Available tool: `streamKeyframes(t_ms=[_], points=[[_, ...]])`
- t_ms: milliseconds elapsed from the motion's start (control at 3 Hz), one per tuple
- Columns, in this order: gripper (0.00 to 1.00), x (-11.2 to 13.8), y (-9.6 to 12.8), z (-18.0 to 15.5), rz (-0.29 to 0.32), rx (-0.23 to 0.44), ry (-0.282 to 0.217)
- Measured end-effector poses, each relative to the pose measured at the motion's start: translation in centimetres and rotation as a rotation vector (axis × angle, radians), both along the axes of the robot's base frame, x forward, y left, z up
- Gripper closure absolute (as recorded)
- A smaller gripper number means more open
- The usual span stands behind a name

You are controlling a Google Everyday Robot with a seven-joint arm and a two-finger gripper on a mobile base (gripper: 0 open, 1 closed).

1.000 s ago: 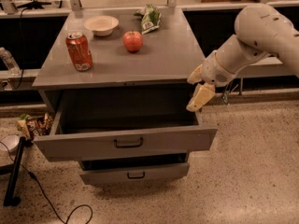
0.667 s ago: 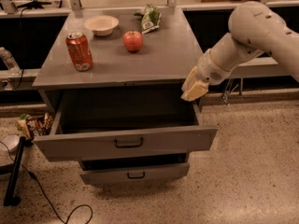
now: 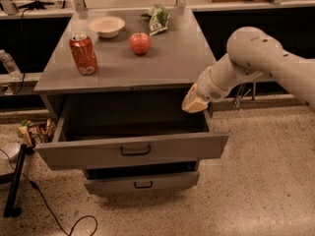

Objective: Open top drawer

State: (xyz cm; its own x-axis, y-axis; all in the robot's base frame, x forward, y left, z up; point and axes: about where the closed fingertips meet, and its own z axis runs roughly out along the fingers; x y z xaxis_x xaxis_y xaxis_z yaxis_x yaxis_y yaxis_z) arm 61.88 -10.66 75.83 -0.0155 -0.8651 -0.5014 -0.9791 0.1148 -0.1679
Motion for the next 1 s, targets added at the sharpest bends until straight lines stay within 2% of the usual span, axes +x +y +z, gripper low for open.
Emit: streamKeyframes(t_ms=[333, 667, 1000], points=[[1.00, -0.6, 1.2, -3.1, 0.045, 0.001, -0.012], [1.00, -1.1, 1.9, -6.5, 0.084, 0.004, 0.007], [1.00, -1.7, 2.0, -8.3, 0.099, 0.014, 0.024]])
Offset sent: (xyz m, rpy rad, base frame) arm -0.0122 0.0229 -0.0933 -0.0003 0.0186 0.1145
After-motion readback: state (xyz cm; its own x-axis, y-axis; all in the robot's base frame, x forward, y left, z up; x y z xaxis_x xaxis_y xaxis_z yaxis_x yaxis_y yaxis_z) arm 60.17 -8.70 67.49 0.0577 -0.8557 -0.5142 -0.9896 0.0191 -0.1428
